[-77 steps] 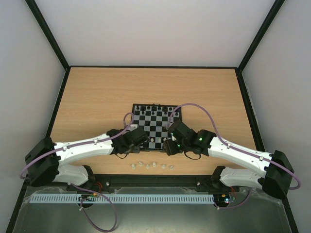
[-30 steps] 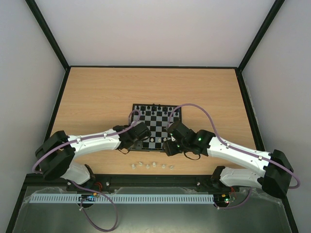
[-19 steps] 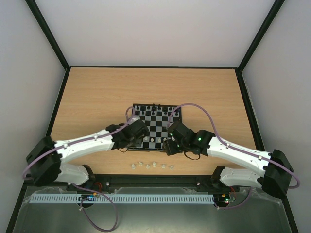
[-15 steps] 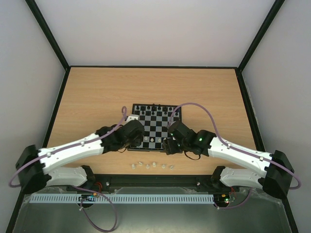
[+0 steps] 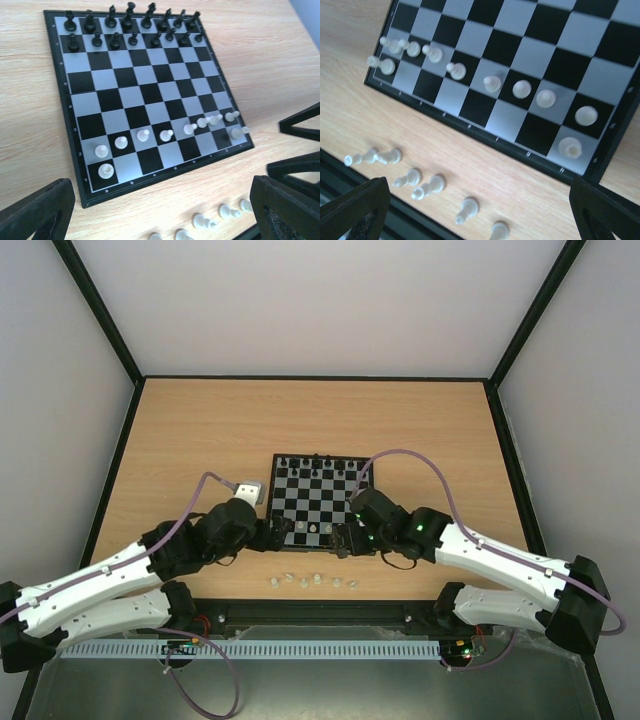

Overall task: Set up the chess pieces on the board
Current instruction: Place the chess piece on the chessboard, then pick up the chess piece at the center of the board.

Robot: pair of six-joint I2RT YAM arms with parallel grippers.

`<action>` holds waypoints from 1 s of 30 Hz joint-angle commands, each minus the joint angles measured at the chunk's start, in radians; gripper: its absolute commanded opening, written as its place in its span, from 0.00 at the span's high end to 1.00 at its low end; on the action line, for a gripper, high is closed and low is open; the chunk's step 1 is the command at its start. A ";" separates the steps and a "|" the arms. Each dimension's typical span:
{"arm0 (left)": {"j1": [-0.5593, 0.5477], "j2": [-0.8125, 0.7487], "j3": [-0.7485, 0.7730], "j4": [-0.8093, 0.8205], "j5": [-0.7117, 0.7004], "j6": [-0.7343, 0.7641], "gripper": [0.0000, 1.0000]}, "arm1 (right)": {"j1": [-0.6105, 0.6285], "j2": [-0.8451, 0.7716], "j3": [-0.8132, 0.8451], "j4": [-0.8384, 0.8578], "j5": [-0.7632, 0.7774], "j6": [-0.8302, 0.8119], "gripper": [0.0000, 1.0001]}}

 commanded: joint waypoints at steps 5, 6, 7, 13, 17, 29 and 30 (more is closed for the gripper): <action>-0.018 -0.064 -0.044 0.050 0.064 0.010 0.01 | 0.006 -0.052 -0.049 0.075 -0.181 0.051 0.01; -0.019 -0.075 -0.059 0.062 0.070 0.009 0.01 | 0.005 -0.088 -0.068 0.103 -0.183 0.066 0.01; -0.019 -0.085 -0.072 0.078 0.079 0.009 0.01 | 0.005 -0.116 -0.087 0.137 -0.179 0.086 0.01; -0.032 -0.140 -0.178 0.209 0.134 -0.002 0.01 | 0.006 -0.247 -0.190 0.265 -0.159 0.130 0.01; -0.038 -0.141 -0.232 0.270 0.125 -0.028 0.01 | 0.005 -0.293 -0.289 0.399 -0.173 0.141 0.01; -0.079 -0.091 -0.263 0.309 0.138 -0.081 0.01 | 0.005 -0.174 -0.167 0.140 0.022 0.140 0.00; -0.087 -0.090 -0.264 0.304 0.133 -0.087 0.01 | 0.004 -0.166 -0.160 0.104 0.041 0.158 0.01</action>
